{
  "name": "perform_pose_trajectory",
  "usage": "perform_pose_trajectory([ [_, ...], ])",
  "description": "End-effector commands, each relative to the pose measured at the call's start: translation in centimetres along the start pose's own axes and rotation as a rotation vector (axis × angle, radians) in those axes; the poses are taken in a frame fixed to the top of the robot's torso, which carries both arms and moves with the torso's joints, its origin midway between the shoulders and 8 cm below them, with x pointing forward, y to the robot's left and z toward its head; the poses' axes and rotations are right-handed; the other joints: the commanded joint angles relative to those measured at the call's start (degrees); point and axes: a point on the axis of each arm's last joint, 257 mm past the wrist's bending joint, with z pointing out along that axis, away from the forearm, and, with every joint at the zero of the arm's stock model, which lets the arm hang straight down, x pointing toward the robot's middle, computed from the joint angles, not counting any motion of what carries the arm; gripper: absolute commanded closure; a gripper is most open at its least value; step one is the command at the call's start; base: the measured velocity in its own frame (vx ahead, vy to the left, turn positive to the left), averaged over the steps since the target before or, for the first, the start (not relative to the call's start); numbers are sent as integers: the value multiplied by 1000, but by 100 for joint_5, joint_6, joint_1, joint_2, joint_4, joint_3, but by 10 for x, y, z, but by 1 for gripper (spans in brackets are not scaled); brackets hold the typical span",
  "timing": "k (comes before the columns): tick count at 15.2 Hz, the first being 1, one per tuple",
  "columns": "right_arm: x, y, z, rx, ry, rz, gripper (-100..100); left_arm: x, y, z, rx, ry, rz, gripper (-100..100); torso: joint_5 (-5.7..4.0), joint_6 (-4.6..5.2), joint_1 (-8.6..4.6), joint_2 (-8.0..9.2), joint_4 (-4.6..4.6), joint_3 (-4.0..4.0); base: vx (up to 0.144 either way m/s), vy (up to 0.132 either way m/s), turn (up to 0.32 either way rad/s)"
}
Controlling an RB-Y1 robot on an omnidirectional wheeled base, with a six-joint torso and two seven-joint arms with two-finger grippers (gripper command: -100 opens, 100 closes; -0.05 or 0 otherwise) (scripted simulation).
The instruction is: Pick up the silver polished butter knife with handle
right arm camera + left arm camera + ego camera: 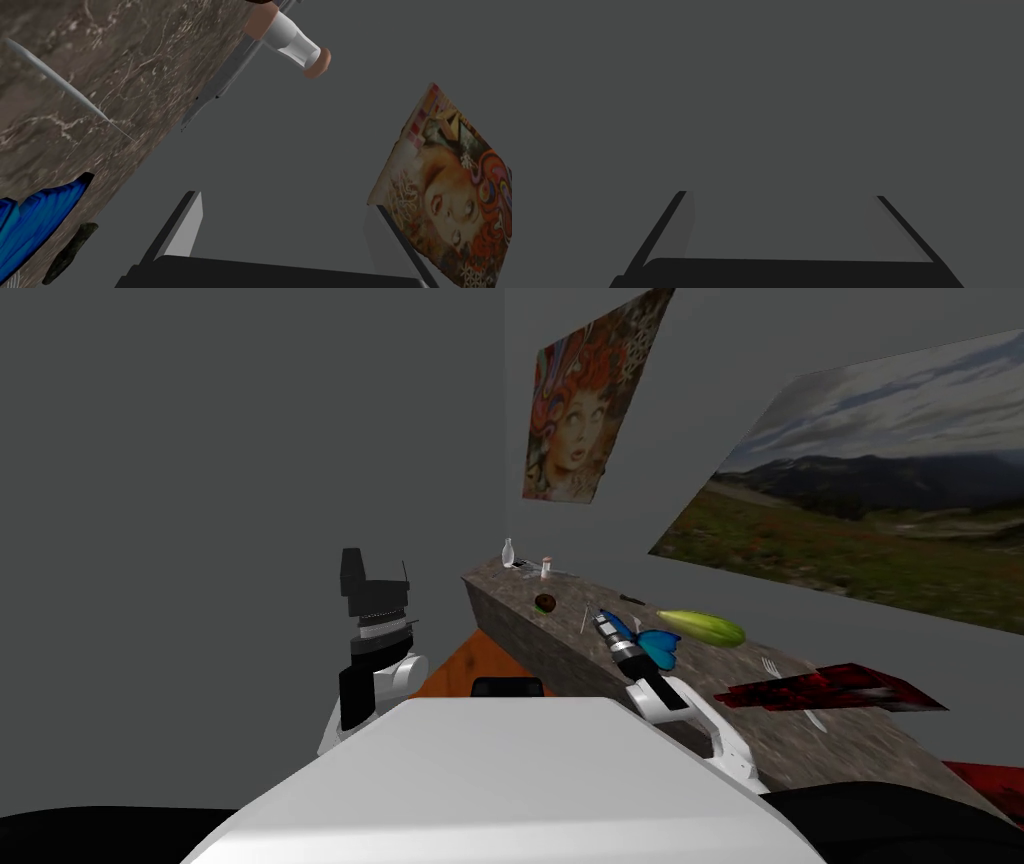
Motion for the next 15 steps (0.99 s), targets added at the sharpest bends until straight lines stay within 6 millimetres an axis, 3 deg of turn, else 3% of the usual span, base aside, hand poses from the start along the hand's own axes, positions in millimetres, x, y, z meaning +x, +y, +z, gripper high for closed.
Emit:
perform_pose_trajectory([
  [1, -3, -25, -2, 74, 27, -37, -100, 0, 0, 0, 0, 0, 0, 0, 0, 0, 0, 0, 0, 0, 35, 60, 114],
  [2, -3, -27, -3, 79, 28, -37, -100, 0, 0, 0, 0, 0, 0, 0, 0, -1, 3, -1, 0, -1, 40, 58, 80],
  [3, -6, -44, -6, 129, 45, -63, -100, 0, 0, 0, 0, 0, 0, 0, 1, 0, 3, -3, 0, -1, 51, 64, 84],
  [4, -6, -46, -6, 136, 47, -65, -100, 0, 0, 0, 0, 0, 0, 0, 1, -2, 4, -7, -1, -4, 52, 61, 68],
  [5, -10, -64, -10, 191, 64, -93, -100, 0, 0, 0, 0, 0, 0, 0, 1, 0, 5, -8, -2, -5, 49, 71, 96],
  [6, -10, -65, -10, 193, 65, -94, -100, 0, 0, 0, 0, 0, 0, 0, 2, 0, 7, -8, -2, -4, 45, 66, 75],
  [9, -20, -100, -21, 302, 96, -149, -100, 0, 0, 0, 0, 0, 0, 0, 1, 0, 7, -7, -1, -4, 49, 62, 85],
  [10, -20, -102, -21, 307, 96, -150, -100, 0, 0, 0, 0, 0, 0, 0, 1, -1, 7, -9, -2, -5, 55, 57, 79],
  [11, -26, -119, -28, 362, 110, -175, -100, 0, 0, 0, 0, 0, 0, 0, 1, -1, 6, -10, -2, -6, 62, 65, 77],
  [12, -26, -119, -28, 363, 110, -177, -100, 0, 0, 0, 0, 0, 0, 0, 1, -2, 7, -13, -2, -7, 60, 59, 76],
  [14, -40, -150, -42, 466, 134, -227, -100, 0, 0, 0, 0, 0, 0, 0, 2, -1, 6, -12, -3, -7, 65, 69, 124],
  [15, -41, -152, -43, 474, 135, -231, -100, 0, 0, 0, 0, 0, 0, 0, 1, -2, 10, -15, -3, -9, 61, 76, 84],
])
